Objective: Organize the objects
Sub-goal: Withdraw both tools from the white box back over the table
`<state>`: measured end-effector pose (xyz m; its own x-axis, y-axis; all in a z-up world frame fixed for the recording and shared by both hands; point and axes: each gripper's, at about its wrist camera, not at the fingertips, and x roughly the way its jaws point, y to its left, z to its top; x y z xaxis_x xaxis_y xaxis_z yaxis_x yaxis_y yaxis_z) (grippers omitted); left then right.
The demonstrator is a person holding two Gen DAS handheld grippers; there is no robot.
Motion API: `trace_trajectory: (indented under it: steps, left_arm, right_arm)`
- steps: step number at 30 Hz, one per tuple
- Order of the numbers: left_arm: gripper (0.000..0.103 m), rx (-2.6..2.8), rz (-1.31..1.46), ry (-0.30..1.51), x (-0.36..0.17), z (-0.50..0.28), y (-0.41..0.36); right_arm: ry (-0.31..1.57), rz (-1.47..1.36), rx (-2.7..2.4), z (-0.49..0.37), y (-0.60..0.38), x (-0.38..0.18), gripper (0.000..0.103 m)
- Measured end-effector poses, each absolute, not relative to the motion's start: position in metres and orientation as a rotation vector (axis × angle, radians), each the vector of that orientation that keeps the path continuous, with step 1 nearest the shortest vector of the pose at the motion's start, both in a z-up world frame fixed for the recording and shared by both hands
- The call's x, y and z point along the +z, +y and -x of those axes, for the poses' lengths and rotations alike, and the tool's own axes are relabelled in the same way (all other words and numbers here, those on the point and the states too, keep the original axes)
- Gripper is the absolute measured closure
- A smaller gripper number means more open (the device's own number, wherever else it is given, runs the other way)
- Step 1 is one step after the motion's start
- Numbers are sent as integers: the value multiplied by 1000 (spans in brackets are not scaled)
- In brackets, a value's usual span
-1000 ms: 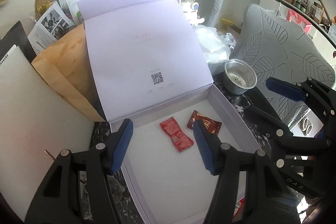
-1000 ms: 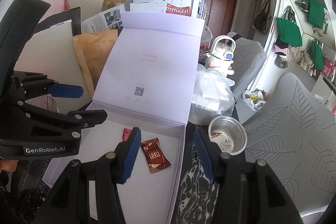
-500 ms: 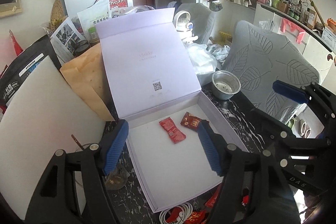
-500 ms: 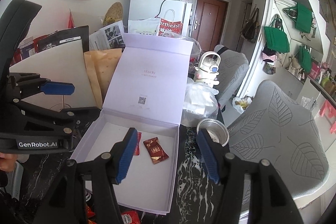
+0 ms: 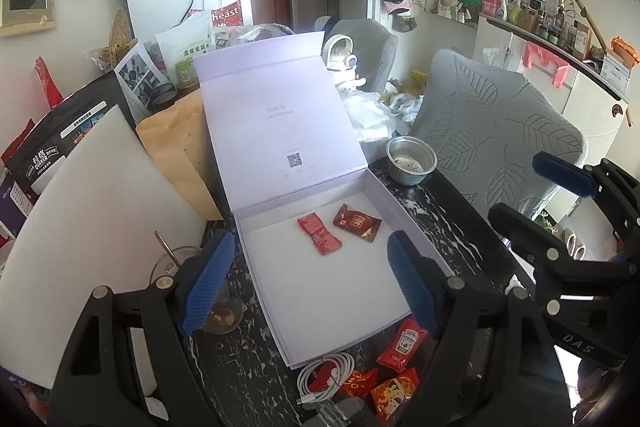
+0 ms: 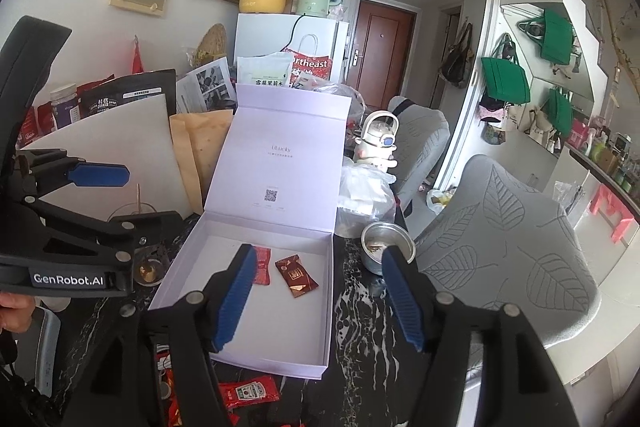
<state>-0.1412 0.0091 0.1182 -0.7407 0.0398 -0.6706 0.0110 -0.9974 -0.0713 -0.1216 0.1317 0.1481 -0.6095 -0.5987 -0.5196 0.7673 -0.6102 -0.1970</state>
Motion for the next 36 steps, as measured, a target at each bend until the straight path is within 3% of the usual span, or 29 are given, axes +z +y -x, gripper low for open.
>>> trace_trajectory:
  steps: [7,21,36]
  left_arm:
    - [18,2921,1095,-95,123,115,14]
    - [16,2914,1059,-46,121,68,26]
    - [15,2840,1180,-29,75,44,41]
  right_arm:
    - [508,-509,-2250,93,148,155,35]
    - [483,-494,-2290,42,180,153,30]
    - [499,-587,-2307,19,204,107,29]
